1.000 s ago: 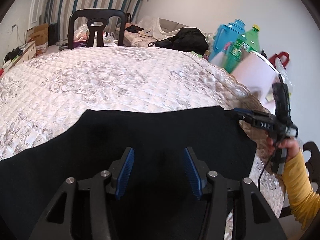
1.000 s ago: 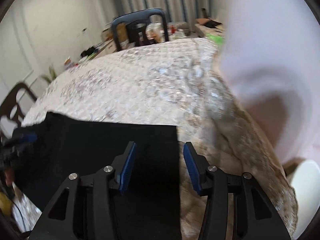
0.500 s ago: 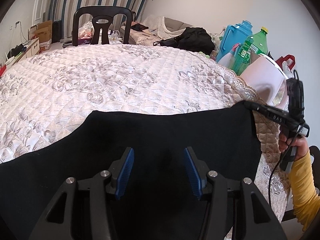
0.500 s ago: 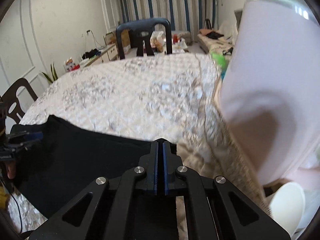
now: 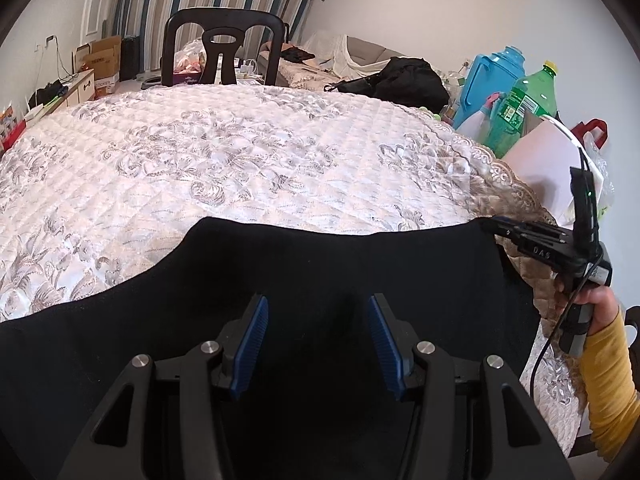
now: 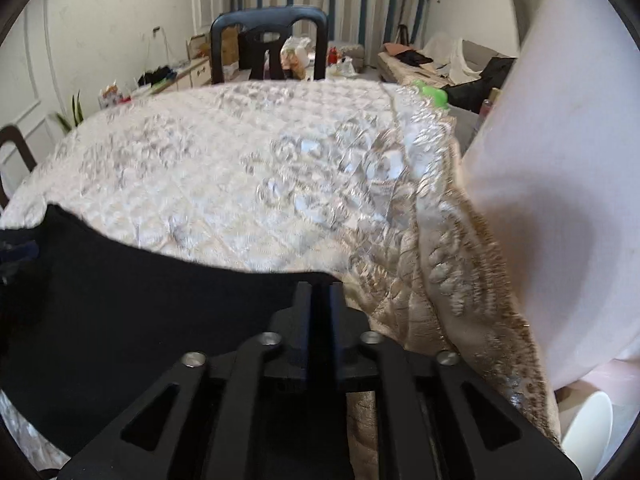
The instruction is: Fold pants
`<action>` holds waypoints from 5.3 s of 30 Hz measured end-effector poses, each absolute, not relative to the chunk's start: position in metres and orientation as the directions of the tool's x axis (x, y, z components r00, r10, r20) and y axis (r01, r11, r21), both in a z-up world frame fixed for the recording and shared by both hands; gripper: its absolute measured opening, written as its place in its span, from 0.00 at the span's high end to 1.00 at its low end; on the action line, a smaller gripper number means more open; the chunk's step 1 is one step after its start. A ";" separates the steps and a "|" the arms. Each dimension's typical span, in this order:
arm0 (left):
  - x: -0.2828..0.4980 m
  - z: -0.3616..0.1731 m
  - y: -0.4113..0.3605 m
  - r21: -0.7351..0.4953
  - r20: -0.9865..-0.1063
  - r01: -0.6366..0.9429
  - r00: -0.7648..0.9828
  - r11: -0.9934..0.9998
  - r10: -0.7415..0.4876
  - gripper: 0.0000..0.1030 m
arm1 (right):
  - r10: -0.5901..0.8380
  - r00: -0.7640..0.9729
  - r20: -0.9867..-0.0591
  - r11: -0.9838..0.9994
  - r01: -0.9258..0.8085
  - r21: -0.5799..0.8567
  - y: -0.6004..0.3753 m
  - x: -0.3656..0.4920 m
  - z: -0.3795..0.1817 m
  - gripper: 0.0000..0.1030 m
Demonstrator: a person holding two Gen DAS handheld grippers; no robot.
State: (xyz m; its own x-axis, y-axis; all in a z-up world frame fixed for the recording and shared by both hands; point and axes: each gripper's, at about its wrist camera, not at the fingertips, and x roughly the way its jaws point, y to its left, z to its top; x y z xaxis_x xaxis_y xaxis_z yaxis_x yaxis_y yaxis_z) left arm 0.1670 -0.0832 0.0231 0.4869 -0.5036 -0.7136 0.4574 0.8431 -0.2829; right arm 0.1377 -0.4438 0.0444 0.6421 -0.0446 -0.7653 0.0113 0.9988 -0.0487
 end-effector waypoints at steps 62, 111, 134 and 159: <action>0.102 0.019 -0.099 -0.335 -0.726 0.526 0.385 0.782 -0.570 0.38 | 0.144 0.677 -0.722 0.934 0.147 0.324 -0.434 0.007 0.025 0.38; 0.163 0.040 -0.179 -0.604 -0.611 0.548 0.148 0.579 -0.778 0.29 | 0.156 0.774 -0.614 0.974 -0.017 0.227 -0.384 0.027 0.047 0.94; 0.180 0.024 -0.199 -0.632 -0.647 0.487 0.095 0.603 -0.756 0.43 | 0.273 0.744 -0.610 0.962 -0.215 0.168 -0.342 0.019 0.044 0.94; 0.182 0.033 -0.111 -0.583 -0.646 0.464 0.234 0.667 -0.727 0.88 | 0.413 0.697 -0.586 0.908 -0.362 0.209 -0.275 0.045 0.048 0.94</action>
